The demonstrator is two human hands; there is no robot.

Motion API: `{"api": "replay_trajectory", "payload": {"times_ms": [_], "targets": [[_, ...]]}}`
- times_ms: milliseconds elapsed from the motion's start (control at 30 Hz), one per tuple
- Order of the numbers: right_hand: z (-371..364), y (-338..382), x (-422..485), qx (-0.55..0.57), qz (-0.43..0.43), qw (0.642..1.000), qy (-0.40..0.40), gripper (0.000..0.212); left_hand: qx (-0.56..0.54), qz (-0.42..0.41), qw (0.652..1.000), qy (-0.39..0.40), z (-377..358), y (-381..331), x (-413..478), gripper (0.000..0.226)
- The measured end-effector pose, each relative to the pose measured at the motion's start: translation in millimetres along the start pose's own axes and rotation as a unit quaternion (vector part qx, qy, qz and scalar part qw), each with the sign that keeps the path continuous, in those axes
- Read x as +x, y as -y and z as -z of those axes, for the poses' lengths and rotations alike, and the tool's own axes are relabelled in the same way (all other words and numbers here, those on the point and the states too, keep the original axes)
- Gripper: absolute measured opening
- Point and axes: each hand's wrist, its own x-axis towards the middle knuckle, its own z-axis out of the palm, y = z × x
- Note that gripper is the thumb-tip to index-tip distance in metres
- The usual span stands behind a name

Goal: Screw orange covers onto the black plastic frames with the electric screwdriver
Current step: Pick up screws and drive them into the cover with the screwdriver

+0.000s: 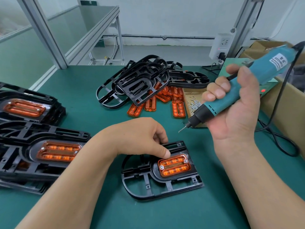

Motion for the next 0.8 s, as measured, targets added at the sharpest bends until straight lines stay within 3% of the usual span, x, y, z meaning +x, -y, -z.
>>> {"api": "replay_trajectory", "payload": {"times_ms": [233,533,700,800], "targets": [[4,0,4,0.006,0.012,1.0,-0.016,0.014,-0.008,-0.001,1.0,-0.025,1,-5,-4,0.019],[14,13,14,0.063,0.055,0.993,-0.088,0.016,-0.113,-0.063,0.979,-0.158,16,-16,-20,0.023],[26,25,25,0.1,0.087,0.978,-0.159,0.016,-0.028,-0.167,0.957,-0.236,16,-22,-31,0.023],[32,29,30,0.108,0.1,0.971,-0.186,0.016,0.077,-0.248,0.921,-0.289,10,-32,-25,0.028]]}}
